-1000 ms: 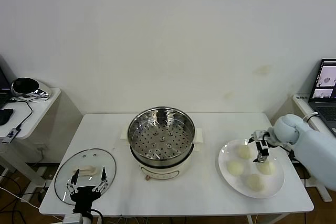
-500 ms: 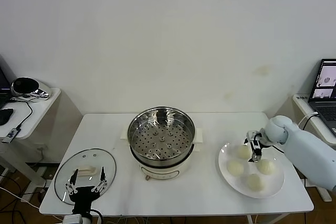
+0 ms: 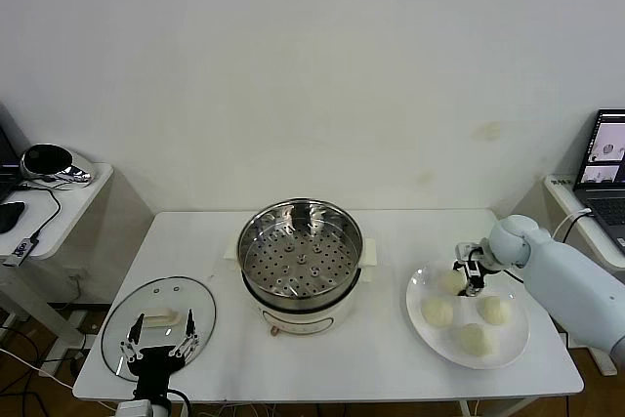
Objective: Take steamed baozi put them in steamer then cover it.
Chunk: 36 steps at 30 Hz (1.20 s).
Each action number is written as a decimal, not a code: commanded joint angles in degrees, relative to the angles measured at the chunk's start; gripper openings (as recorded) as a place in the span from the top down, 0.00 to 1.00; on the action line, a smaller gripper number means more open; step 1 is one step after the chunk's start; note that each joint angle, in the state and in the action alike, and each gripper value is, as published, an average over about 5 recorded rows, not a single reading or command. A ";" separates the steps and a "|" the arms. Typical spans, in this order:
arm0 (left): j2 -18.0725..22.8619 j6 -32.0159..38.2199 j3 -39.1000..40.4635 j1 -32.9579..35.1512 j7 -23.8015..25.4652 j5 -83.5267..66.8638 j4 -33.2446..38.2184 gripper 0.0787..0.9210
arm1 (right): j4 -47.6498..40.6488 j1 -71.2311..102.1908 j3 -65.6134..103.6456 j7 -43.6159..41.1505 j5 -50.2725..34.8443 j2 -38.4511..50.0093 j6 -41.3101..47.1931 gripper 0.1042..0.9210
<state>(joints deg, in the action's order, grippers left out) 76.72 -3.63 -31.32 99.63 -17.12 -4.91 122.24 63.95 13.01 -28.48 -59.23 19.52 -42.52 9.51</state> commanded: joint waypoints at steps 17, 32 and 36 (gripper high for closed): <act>-0.97 0.63 1.04 0.29 0.58 -5.69 -0.05 0.12 | 21.84 -40.50 -28.98 1.71 -31.49 9.41 -2.87 0.40; -0.92 2.11 1.07 2.14 0.76 -5.69 0.64 0.12 | 10.91 -52.07 -45.79 6.72 -34.78 -21.26 -16.95 0.39; -0.67 2.08 0.85 2.20 0.77 -5.73 1.24 0.12 | 4.70 -49.91 -46.87 6.87 -29.81 -27.98 -21.75 0.39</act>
<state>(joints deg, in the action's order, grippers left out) 75.99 -1.74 -30.50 101.67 -16.36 -10.26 123.36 78.29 -31.65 -65.75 -54.31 -12.42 -50.38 -0.90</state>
